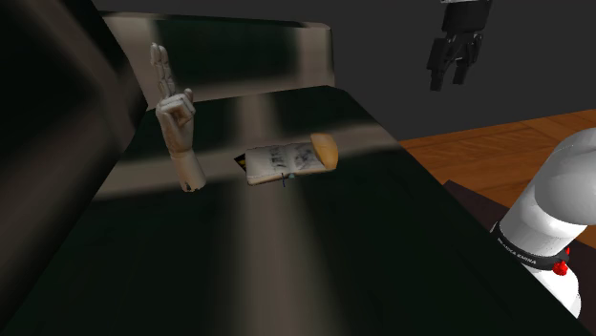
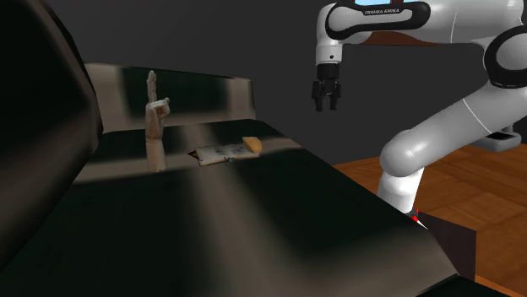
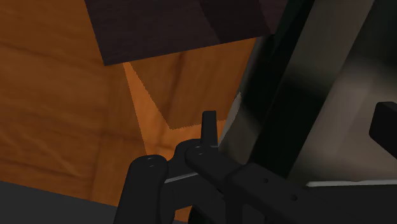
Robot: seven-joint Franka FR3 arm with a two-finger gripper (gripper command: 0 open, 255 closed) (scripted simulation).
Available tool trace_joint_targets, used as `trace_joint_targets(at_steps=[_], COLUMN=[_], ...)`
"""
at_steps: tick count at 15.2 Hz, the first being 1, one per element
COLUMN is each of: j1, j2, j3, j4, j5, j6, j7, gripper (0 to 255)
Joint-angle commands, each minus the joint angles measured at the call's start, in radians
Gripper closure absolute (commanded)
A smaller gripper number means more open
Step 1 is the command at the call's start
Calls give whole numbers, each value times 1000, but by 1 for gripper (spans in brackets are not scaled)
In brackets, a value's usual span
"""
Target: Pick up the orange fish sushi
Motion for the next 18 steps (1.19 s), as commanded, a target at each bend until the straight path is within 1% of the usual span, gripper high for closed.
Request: trace_joint_targets(at_steps=[1,6,11,15,18], j1=[0,31,55,66,68], j2=[0,19,74,142,205], j3=[0,114,230,323,393], j4=[0,-14,4,42,84], j5=[0,94,173,218,237], j6=[0,76,162,236,290], j7=[0,141,278,385,467], gripper=[0,0,0,0,0])
